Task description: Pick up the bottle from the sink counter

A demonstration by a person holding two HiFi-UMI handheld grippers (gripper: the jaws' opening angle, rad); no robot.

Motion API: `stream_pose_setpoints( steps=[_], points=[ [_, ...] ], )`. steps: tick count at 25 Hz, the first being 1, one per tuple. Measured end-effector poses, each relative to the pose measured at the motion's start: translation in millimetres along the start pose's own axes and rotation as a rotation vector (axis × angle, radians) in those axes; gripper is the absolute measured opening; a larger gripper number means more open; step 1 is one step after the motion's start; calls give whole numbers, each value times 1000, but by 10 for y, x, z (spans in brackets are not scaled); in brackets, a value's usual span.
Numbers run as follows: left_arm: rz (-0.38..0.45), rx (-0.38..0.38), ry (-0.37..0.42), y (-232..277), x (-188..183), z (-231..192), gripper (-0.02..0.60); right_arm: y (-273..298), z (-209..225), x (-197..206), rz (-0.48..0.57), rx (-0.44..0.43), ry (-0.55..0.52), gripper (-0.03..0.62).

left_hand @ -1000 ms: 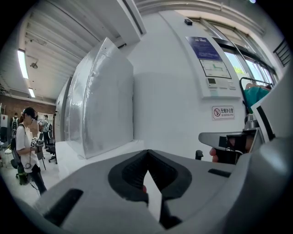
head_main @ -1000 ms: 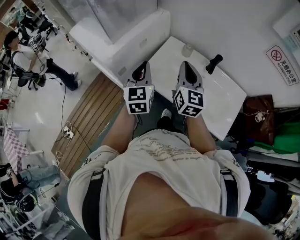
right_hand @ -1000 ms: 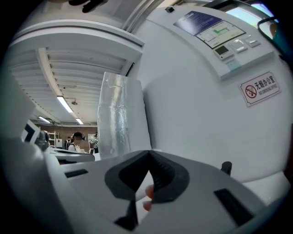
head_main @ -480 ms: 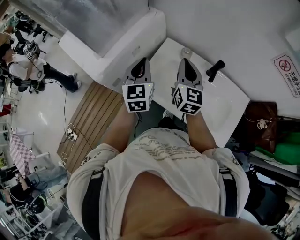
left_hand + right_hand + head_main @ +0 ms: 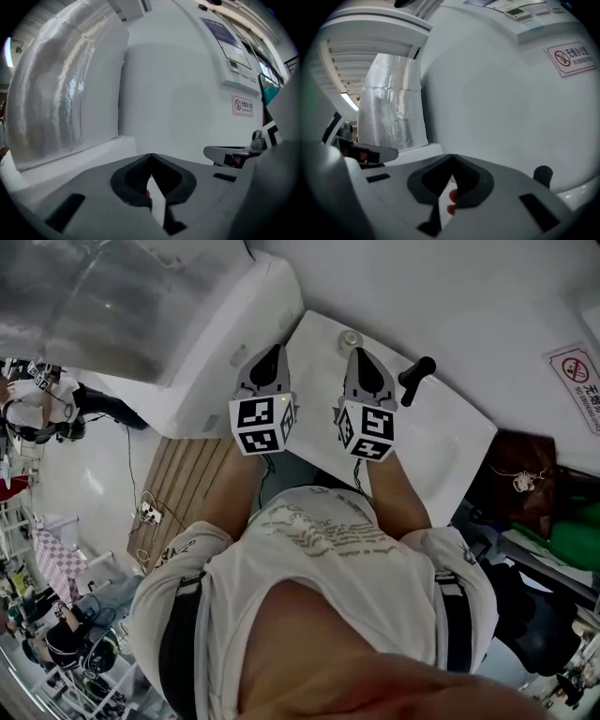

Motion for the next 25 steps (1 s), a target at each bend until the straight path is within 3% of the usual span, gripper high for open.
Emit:
stream_pose_setpoints(
  steps=[11,22,25],
  points=[
    [-17,63,16,498,-27,162,17,325,78,20,-17,-13,-110,23],
    [-16,180,11,787,26,60,17,580,72,69,67,16,-88,21],
    [-25,196,21,794,52,64,17,631,132,160,48,49,-95,23]
  ],
)
Point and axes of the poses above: the fingertips, and each gripper's own axes: y forward along the fingers, z to its right, x out of its underside, the point moved 3 cm from there along -y, backward along the fingers, and after that the axes turned 6 degrees about y, right-handed, at the moved point
